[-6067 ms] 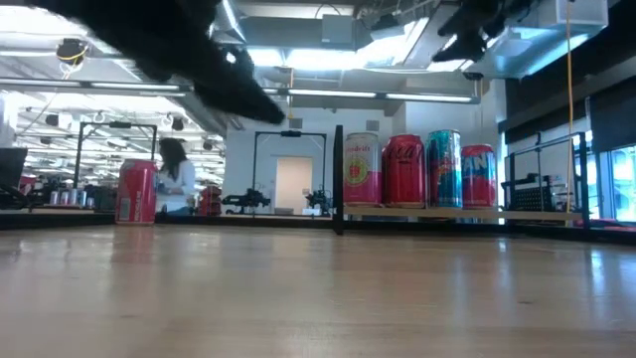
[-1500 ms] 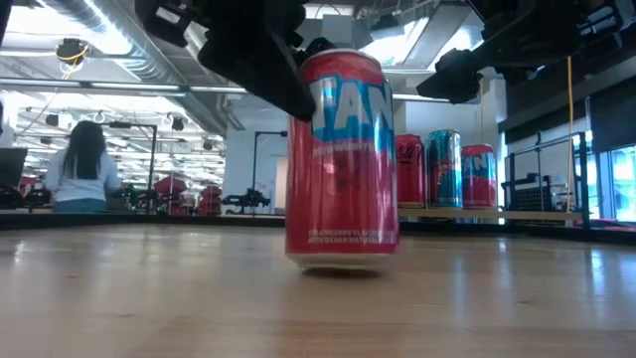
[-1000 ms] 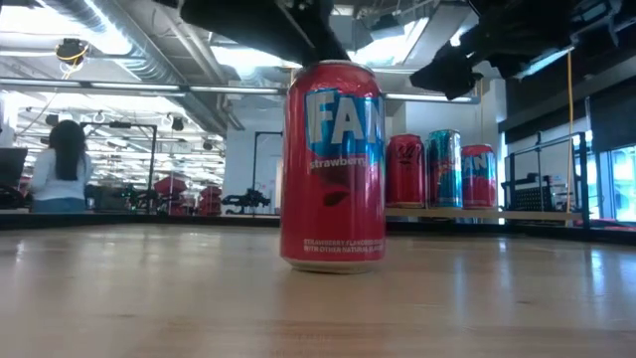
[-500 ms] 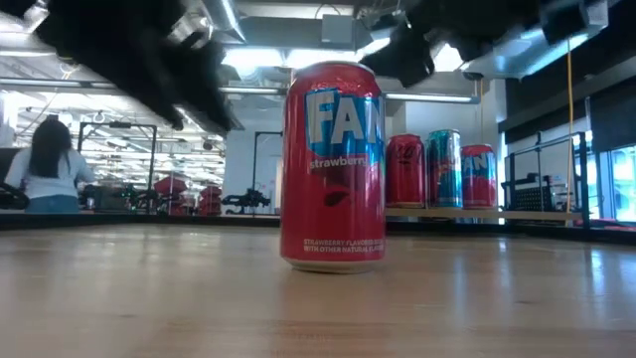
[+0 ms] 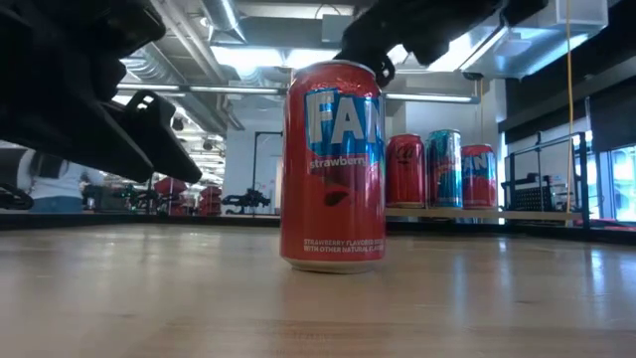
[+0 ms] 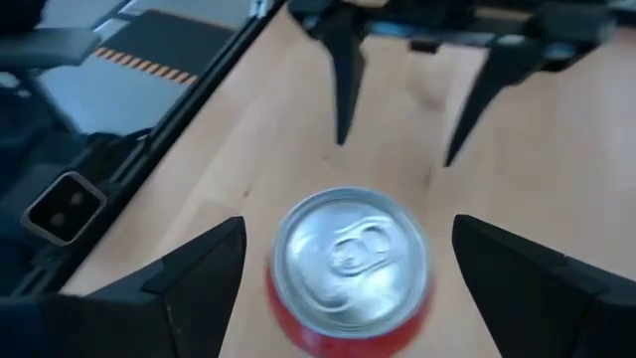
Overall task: Place canned beverage on shelf
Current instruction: Put the red soda can on the shelf aligned with the other red soda can
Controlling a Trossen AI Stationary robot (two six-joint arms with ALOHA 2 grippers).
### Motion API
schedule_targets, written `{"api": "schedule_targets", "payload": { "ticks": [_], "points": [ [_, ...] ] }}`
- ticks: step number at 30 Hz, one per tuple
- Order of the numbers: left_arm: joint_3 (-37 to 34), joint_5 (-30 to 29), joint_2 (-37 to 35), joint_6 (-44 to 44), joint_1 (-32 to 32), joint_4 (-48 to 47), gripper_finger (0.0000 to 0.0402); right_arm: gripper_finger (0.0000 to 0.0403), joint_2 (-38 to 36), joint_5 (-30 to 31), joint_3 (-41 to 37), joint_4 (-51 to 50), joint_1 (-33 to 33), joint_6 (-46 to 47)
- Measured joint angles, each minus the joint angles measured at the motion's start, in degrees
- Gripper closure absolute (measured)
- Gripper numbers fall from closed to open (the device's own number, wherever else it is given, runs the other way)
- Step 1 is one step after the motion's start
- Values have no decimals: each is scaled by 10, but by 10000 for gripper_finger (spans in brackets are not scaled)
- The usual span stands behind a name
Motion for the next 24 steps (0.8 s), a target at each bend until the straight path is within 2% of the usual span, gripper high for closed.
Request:
{"api": "schedule_targets", "payload": {
  "ticks": [13,16,20,24],
  "points": [
    [0,1,0,0,0,4,77,64,54,-5,2,28,0,2],
    [0,1,0,0,0,4,77,88,54,3,2,25,0,2],
    [0,3,0,-4,0,1,77,149,49,0,2,21,0,-4],
    [0,8,0,-13,-1,-2,77,149,18,6,0,-21,0,-13]
  ]
}}
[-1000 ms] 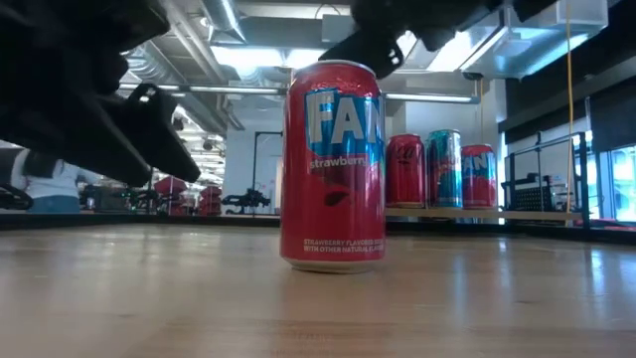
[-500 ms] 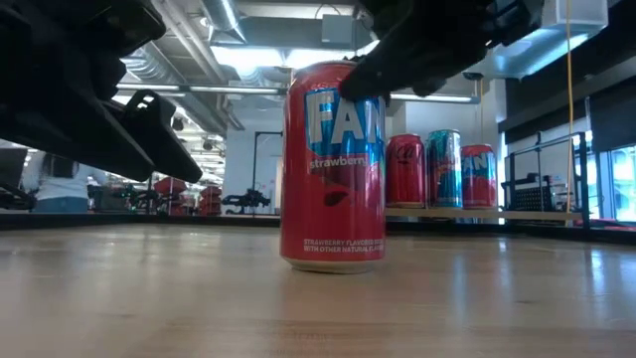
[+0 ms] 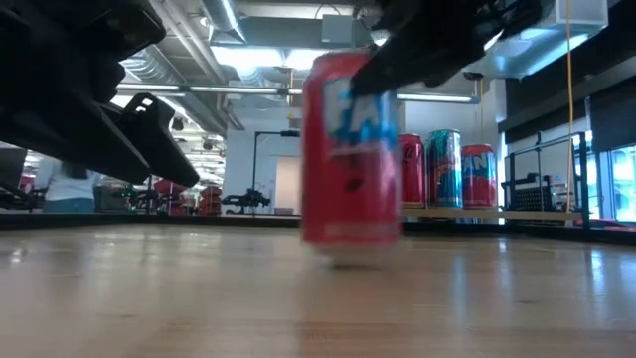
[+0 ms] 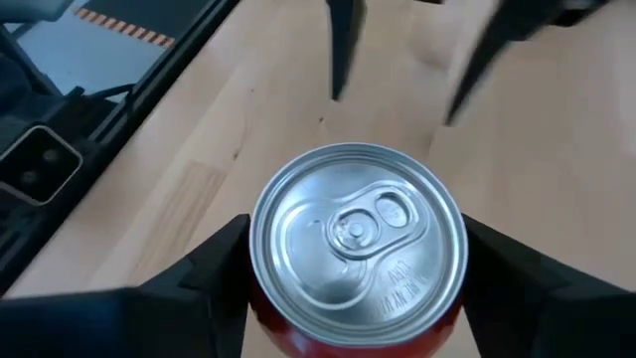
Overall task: Place canned beverage on shelf
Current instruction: Put the red soda can on the shelf aligned with the other red soda can
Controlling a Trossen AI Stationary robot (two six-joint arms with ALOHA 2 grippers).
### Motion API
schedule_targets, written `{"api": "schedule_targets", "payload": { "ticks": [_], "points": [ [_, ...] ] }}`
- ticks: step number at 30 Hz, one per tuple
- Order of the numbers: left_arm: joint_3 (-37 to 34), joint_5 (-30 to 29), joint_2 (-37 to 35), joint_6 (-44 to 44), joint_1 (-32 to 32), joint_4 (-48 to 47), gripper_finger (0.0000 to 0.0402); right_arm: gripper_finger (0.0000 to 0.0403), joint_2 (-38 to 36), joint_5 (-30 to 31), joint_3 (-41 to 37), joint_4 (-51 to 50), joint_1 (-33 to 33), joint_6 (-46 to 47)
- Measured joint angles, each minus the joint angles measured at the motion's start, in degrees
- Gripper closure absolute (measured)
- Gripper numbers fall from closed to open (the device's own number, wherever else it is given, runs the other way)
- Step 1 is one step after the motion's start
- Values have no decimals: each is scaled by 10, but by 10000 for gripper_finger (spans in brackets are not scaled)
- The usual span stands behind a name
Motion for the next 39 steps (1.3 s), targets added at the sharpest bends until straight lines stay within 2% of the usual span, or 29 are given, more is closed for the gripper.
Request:
{"api": "schedule_targets", "payload": {
  "ticks": [7,13,19,26,31,35,39],
  "points": [
    [0,28,0,0,-1,0,77,149,-106,75,-13,-127,-1,0],
    [0,26,0,0,0,0,77,149,-246,120,-121,-146,-16,31],
    [0,24,0,0,0,1,77,149,-413,183,-210,-247,-73,79],
    [0,21,0,3,0,1,77,149,-572,225,-254,-338,-173,92],
    [0,21,0,4,0,1,77,149,-617,237,-274,-356,-272,85],
    [0,21,0,4,0,1,77,149,-619,181,-279,-338,-355,62],
    [0,21,0,4,0,1,77,149,-614,173,-279,-335,-439,60]
  ]
}}
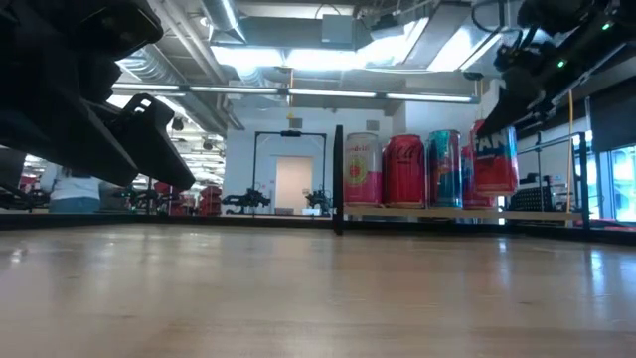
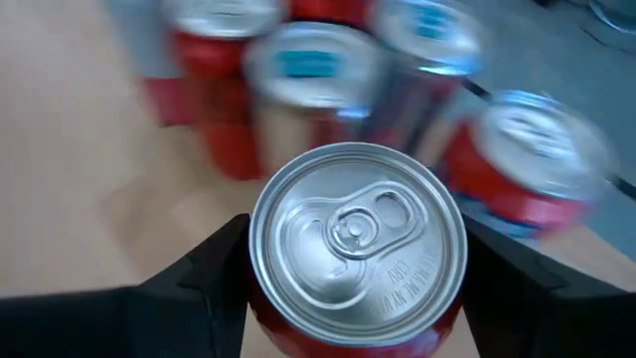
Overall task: Place canned beverage on shelf
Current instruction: Put the red soda can on the shelf aligned with the other red soda can
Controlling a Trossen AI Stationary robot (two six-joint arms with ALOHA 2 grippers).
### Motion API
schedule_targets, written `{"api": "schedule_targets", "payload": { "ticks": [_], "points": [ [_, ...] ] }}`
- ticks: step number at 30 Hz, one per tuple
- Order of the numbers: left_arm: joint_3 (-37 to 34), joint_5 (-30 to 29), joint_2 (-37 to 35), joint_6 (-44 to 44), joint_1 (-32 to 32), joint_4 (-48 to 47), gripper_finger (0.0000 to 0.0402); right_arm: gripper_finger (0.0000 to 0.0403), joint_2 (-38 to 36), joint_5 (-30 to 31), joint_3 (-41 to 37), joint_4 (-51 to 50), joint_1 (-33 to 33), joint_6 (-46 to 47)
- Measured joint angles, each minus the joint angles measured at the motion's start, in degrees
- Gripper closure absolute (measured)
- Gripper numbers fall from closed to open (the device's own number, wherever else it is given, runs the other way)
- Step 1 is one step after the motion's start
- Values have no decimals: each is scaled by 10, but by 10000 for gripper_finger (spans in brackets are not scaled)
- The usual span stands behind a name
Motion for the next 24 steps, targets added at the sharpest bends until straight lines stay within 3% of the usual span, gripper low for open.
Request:
{"api": "schedule_targets", "payload": {
  "ticks": [5,10,24],
  "points": [
    [0,0,0,0,0,0,77,149,6,-19,-5,24,-88,10],
    [0,3,0,0,0,0,77,149,19,-100,-28,66,-140,-10],
    [0,4,0,0,0,0,77,149,44,-116,-36,82,-163,-24]
  ]
}}
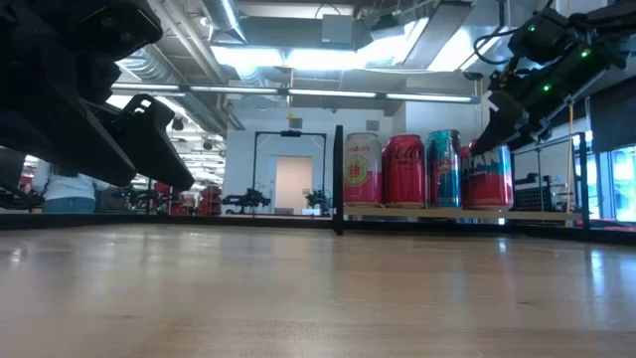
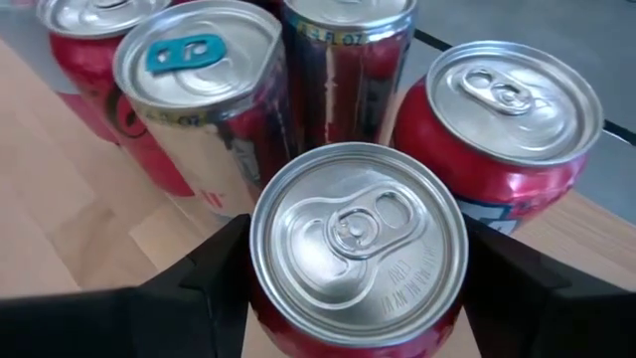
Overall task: Place canned beverage on shelf
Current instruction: Put the red soda can on the shelf aligned with the other red soda can, then return to Home Position
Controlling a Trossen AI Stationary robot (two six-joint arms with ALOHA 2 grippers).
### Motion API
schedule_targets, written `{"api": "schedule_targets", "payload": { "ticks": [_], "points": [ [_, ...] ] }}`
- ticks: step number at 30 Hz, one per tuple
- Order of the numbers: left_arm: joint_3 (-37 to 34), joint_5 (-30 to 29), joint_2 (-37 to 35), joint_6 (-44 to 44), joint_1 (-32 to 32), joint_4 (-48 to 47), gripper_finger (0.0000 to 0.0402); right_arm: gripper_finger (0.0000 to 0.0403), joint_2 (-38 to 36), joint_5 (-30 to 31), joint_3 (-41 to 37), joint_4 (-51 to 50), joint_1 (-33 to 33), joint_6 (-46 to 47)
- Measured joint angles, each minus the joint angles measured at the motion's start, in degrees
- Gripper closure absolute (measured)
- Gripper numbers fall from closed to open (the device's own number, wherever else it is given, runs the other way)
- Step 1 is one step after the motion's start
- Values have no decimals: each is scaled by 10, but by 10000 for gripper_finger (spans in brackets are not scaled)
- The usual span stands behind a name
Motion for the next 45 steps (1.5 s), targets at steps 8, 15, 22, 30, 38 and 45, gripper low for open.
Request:
{"api": "schedule_targets", "payload": {
  "ticks": [8,15,22,30,38,45],
  "points": [
    [0,0,0,7,0,1,77,20,-4,6,4,8,1,12],
    [0,0,0,-2,0,6,77,80,-21,-33,94,-70,6,25],
    [0,-8,0,13,5,44,77,118,-25,-84,113,-4,118,55],
    [0,-3,-1,73,88,109,108,178,18,-20,69,151,308,55],
    [0,104,-85,110,194,41,252,275,70,78,59,157,437,48],
    [-6,101,-194,158,215,-24,375,352,63,77,-10,235,463,40]
  ]
}}
